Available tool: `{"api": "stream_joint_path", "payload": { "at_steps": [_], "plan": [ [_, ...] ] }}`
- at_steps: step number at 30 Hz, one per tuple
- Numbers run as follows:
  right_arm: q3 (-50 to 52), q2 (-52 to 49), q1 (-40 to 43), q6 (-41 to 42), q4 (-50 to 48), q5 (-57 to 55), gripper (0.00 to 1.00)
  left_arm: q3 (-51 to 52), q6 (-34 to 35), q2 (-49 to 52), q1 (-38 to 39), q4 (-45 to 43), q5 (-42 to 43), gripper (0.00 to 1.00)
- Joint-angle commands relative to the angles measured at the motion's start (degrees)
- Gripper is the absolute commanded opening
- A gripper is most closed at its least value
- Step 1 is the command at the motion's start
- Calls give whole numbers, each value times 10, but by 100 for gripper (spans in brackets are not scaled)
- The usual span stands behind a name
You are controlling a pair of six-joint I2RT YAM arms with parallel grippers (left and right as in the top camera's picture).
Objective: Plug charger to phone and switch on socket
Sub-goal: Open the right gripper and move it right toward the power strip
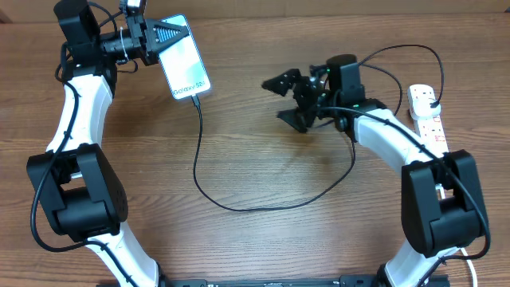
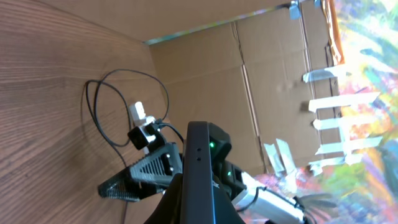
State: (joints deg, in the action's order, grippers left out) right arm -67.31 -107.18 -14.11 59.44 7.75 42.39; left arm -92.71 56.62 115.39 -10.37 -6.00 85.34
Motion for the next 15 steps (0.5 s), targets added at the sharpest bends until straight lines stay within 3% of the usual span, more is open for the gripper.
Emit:
{"api": "stream_joint_path", "payload": {
  "at_steps": [1, 9, 15],
  "plan": [
    [-7, 1, 22, -95, 24, -37, 100, -12, -103, -19, 14, 31, 15, 4],
    [-7, 1, 65, -200, 77, -71, 100, -12, -320, -17, 43, 236, -38, 4],
    [-7, 1, 76, -237, 109, -108, 100, -12, -412, -14, 66, 369, -149, 4]
  ]
}}
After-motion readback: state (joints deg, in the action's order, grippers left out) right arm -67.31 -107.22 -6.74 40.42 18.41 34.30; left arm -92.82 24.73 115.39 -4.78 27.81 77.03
